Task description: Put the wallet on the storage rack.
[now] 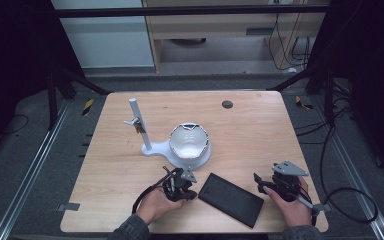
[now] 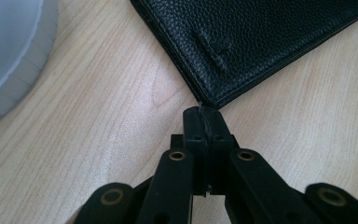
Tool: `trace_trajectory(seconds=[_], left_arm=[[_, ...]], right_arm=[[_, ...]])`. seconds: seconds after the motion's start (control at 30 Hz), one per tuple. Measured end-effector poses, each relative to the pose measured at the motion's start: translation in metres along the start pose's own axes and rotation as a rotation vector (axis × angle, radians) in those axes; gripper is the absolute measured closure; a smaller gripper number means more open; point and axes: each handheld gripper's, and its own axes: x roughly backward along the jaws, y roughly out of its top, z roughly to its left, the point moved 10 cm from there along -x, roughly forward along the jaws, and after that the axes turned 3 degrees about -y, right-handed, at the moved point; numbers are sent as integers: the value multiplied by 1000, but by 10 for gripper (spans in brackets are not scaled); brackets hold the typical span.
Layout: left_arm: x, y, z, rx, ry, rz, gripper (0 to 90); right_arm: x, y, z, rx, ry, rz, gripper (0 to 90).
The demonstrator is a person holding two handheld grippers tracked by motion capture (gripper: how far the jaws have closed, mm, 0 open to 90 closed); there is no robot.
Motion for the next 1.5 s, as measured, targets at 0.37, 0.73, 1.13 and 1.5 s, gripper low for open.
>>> trace_trajectory(seconds=[0.37,0.73,1.13,1.5], left_arm=[[-2,0,-1,-7,-15,15,893],[5,10,-3,-3,-43,-78,894],[0,19,-3,-1,-48,-141,894],[2,23,-3,3,-44,-165,895]], right_arm=[[1,2,2,-2,8,-13,184],[7,6,31,47,103,-15,146],[30,8,95,170,218,20,109],[29,5,127,271,249,58,110]])
